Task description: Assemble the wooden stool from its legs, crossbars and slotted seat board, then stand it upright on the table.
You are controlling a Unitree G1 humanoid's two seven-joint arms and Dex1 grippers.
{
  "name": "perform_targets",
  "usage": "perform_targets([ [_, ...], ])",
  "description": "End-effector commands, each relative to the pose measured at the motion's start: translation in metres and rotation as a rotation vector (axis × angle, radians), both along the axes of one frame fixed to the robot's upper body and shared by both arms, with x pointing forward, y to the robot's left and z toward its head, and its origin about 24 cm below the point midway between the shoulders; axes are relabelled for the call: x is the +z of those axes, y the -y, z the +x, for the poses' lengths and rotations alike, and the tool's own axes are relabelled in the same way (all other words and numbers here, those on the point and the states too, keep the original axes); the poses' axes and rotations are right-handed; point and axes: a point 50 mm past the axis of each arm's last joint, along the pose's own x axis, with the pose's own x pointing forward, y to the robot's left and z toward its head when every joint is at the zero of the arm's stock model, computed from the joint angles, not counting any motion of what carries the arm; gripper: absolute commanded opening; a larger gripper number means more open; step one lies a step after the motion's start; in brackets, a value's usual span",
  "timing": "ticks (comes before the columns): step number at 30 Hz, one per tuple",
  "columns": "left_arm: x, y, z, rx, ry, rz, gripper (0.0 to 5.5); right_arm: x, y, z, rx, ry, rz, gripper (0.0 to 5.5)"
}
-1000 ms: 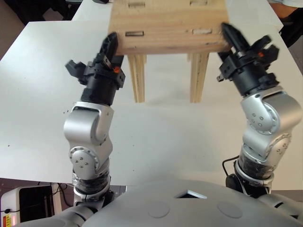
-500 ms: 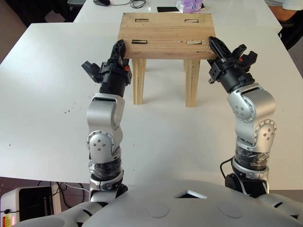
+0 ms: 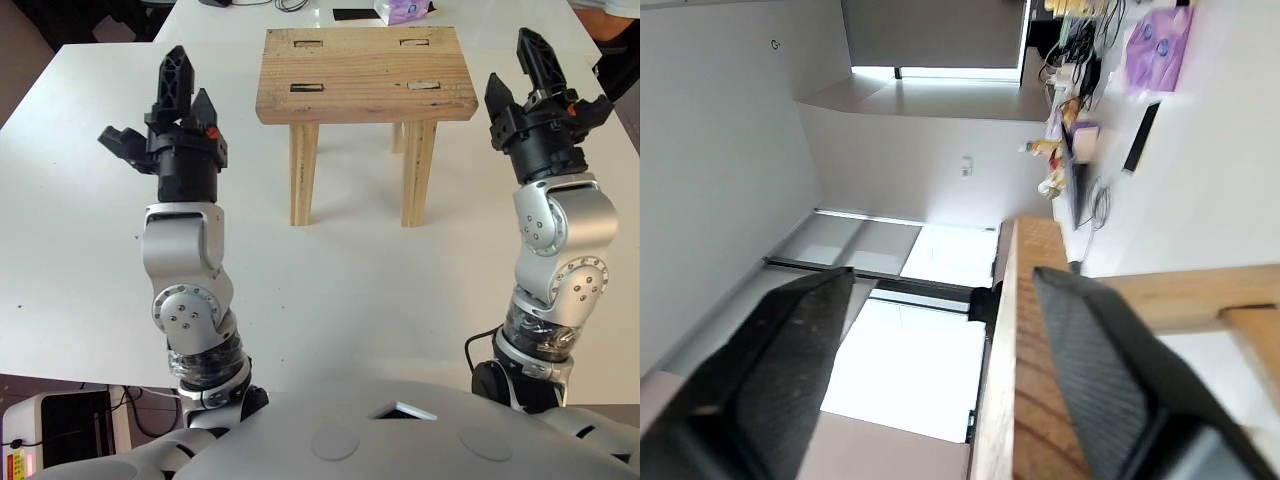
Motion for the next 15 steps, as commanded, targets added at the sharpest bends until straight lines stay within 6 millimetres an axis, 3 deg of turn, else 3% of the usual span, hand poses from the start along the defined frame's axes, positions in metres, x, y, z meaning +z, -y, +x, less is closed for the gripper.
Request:
perform_targets([
  [1,-0.016,-0.033,0.011,0.175,-0.125,0.337,3.61,-0.009,0.030,0.017,-0.205,-0.020,-0.355,3.57],
  [4,-0.021,-0.057,0.028,0.311,-0.200,0.699,3.61,-0.021,0.048,0.040,-0.319,-0.100,-0.468,3.57],
  [7,-0.006,-0.061,0.057,0.400,-0.169,1.008,3.61,-0.012,0.049,0.067,-0.403,-0.053,-0.629,3.57],
  [12,0.020,-0.054,0.076,0.526,-0.093,1.057,3.61,0.022,0.030,0.092,-0.533,0.163,-1.079,3.57],
  [15,0.049,-0.048,0.081,0.601,-0.001,1.024,3.61,0.043,0.017,0.096,-0.643,0.293,-1.319,3.57],
])
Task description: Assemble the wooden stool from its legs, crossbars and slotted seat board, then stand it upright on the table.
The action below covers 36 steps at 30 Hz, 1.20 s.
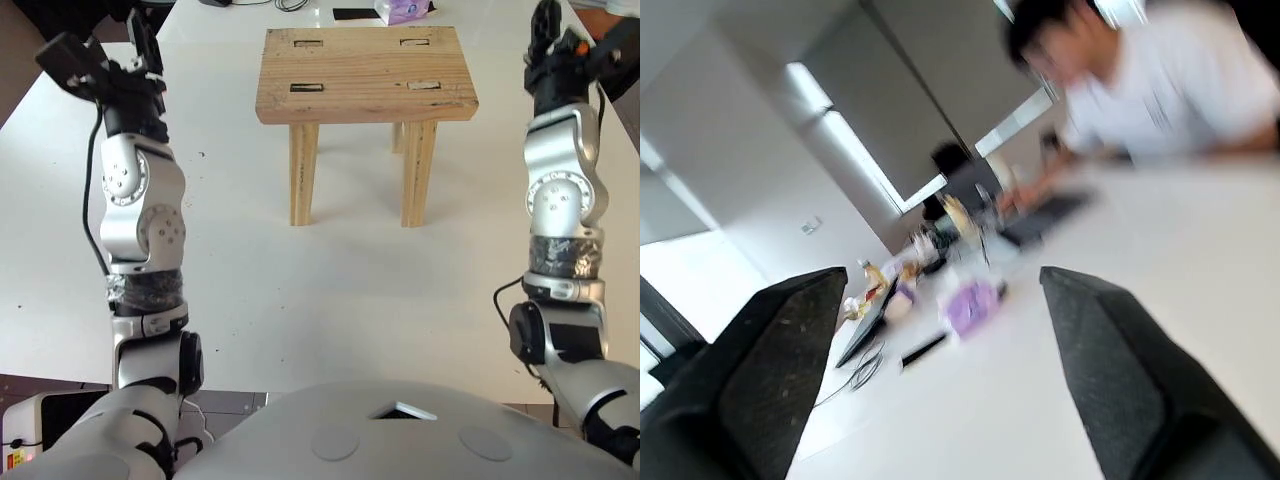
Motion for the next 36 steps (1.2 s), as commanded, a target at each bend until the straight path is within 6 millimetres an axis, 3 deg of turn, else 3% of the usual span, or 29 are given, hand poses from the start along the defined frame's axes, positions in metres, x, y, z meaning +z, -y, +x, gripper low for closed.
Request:
perform_targets([
  [1,0.041,0.009,0.010,0.029,0.148,0.013,3.61,0.036,-0.019,0.007,-0.083,0.160,-0.355,3.57],
  [5,0.081,0.015,0.009,0.028,0.247,0.038,3.61,0.072,-0.041,0.002,-0.149,0.335,-0.540,3.57],
  [9,0.101,0.020,0.004,-0.003,0.286,0.052,3.61,0.085,-0.051,-0.003,-0.124,0.383,-0.515,3.57],
  [12,0.105,0.034,0.006,-0.047,0.307,0.023,3.61,0.088,-0.058,-0.005,-0.083,0.381,-0.382,3.57],
  [18,0.095,0.089,0.008,-0.190,0.285,0.130,3.61,0.085,-0.083,-0.010,-0.015,0.369,-0.218,3.57],
  [21,0.095,0.102,0.007,-0.233,0.289,0.199,3.61,0.081,-0.097,-0.014,-0.016,0.329,-0.170,3.57],
  [24,0.108,0.109,0.009,-0.288,0.309,0.127,3.61,0.086,-0.107,-0.023,-0.030,0.338,-0.167,3.57],
  [27,0.129,0.119,0.008,-0.323,0.355,0.110,3.61,0.103,-0.105,-0.040,-0.076,0.388,-0.141,3.57],
  [30,0.142,0.117,0.007,-0.366,0.337,-0.022,3.61,0.112,-0.087,-0.045,-0.084,0.370,-0.016,3.57],
  [33,0.157,0.111,-0.001,-0.354,0.370,0.002,3.61,0.127,-0.071,-0.046,-0.053,0.402,0.031,3.57],
  [36,0.170,0.114,-0.014,-0.301,0.453,0.080,3.61,0.156,-0.068,-0.060,0.037,0.502,0.078,3.57],
])
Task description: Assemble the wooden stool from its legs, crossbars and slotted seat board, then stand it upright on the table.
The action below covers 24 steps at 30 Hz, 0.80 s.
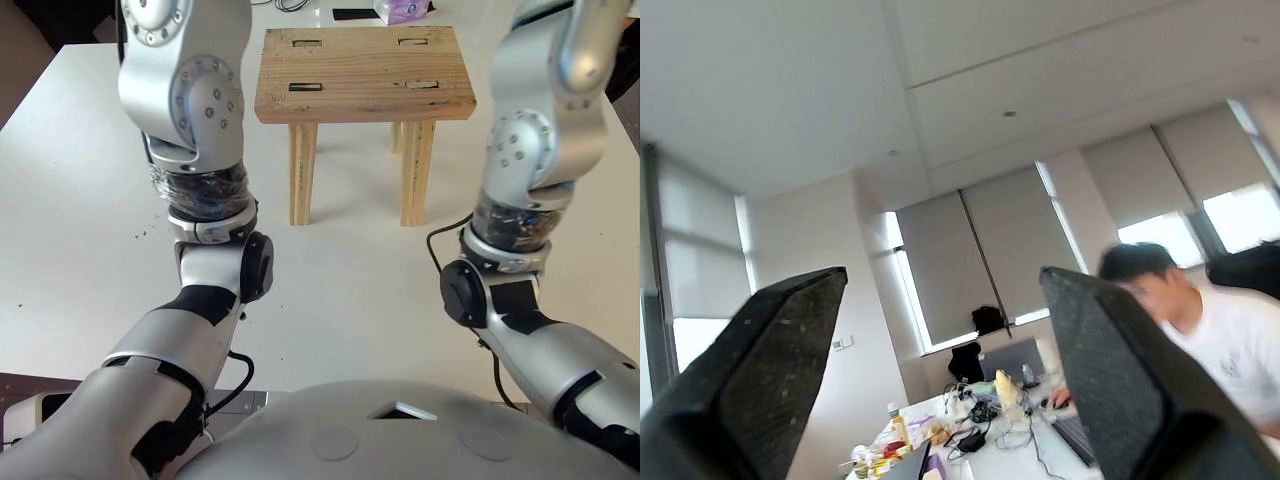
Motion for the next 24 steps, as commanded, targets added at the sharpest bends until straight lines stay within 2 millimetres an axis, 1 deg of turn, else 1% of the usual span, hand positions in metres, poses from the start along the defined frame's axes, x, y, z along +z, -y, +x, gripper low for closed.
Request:
perform_targets([
  [1,0.023,0.004,-0.020,0.077,0.139,0.064,3.61,0.047,-0.003,-0.025,0.125,0.172,-0.002,3.57],
  [3,0.023,0.008,-0.025,0.085,0.166,0.088,3.61,0.053,-0.007,-0.032,0.109,0.210,-0.056,3.57],
  [4,0.021,0.009,-0.026,0.083,0.170,0.086,3.61,0.053,-0.011,-0.032,0.101,0.210,-0.080,3.57],
  [5,0.021,0.007,-0.028,0.089,0.176,0.079,3.61,0.051,-0.017,-0.030,0.099,0.206,-0.111,3.57],
  [7,0.018,0.002,-0.030,0.109,0.177,0.063,3.61,0.046,-0.023,-0.026,0.137,0.202,-0.101,3.57],
  [11,0.015,-0.006,-0.038,0.162,0.216,0.051,3.61,0.051,-0.029,-0.025,0.173,0.220,-0.110,3.57],
  [16,0.025,-0.003,-0.047,0.148,0.322,0.036,3.61,0.060,-0.033,-0.029,0.176,0.273,-0.129,3.57],
  [18,0.023,-0.004,-0.049,0.168,0.321,0.038,3.61,0.058,-0.035,-0.027,0.186,0.266,-0.134,3.57],
  [20,0.021,-0.001,-0.048,0.139,0.315,0.028,3.61,0.053,-0.034,-0.027,0.168,0.245,-0.132,3.57],
  [22,0.024,-0.001,-0.050,0.126,0.343,0.018,3.61,0.048,-0.034,-0.026,0.169,0.212,-0.090,3.57],
  [24,0.026,-0.005,-0.054,0.147,0.351,-0.004,3.61,0.049,-0.037,-0.026,0.191,0.186,-0.058,3.57],
])
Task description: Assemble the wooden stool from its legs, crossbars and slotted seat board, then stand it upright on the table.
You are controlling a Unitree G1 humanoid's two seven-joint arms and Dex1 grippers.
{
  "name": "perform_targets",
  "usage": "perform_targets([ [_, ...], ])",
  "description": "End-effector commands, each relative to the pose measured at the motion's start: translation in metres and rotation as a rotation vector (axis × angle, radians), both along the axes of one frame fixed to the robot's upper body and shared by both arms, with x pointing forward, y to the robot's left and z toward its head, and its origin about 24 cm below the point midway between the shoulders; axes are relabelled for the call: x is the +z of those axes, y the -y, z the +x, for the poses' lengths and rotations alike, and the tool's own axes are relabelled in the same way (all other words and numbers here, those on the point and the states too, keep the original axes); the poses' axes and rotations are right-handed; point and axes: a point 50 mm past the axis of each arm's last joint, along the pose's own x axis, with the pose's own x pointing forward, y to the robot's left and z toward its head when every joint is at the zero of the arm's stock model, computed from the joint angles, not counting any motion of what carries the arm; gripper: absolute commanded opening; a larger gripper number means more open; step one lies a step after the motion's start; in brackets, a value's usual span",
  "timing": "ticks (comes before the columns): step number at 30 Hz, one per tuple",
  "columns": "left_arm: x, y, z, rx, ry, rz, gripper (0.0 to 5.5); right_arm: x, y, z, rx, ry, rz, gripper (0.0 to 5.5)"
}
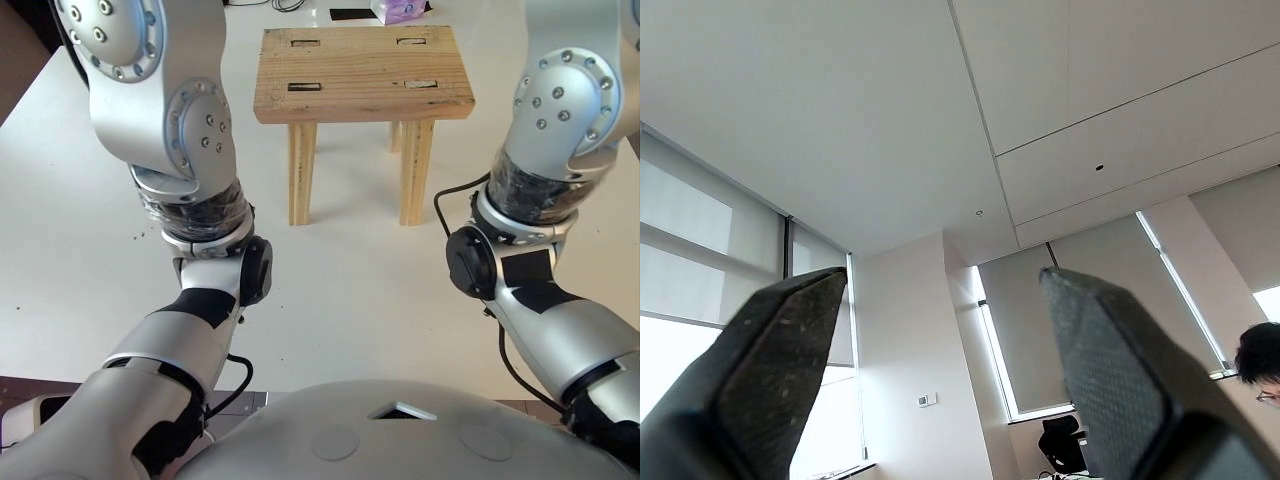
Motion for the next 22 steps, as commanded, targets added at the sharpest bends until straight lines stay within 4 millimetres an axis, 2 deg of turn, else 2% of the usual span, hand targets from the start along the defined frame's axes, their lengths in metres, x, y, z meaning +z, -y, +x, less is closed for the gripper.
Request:
perform_targets([
  [1,0.006,-0.004,-0.007,0.008,0.035,-0.043,3.61,-0.004,-0.004,0.000,0.028,-0.066,0.050,3.57],
  [4,0.004,0.000,-0.006,0.032,0.025,-0.014,3.61,-0.003,-0.007,-0.004,0.026,-0.050,0.013,3.57],
  [6,0.002,-0.005,-0.007,0.020,0.020,-0.037,3.61,0.000,-0.015,-0.007,0.048,-0.033,-0.001,3.57],
  [9,-0.013,-0.011,-0.006,-0.006,-0.038,-0.065,3.61,-0.009,-0.014,-0.006,0.065,-0.097,0.050,3.57],
  [11,-0.032,-0.014,0.002,0.001,-0.111,-0.043,3.61,-0.014,-0.002,-0.005,-0.085,-0.137,-0.007,3.57],
  [12,-0.044,-0.016,0.006,0.010,-0.160,-0.038,3.61,-0.026,0.010,0.010,-0.177,-0.174,-0.060,3.57],
  [15,-0.059,-0.005,0.043,0.039,-0.282,0.005,3.61,-0.065,0.029,0.043,-0.315,-0.266,-0.181,3.57],
  [18,-0.069,0.005,0.056,0.030,-0.319,0.056,3.61,-0.078,0.025,0.048,-0.320,-0.275,-0.180,3.57],
  [22,-0.082,0.000,0.068,0.009,-0.391,-0.015,3.61,-0.073,0.013,0.044,-0.368,-0.168,-0.272,3.57],
])
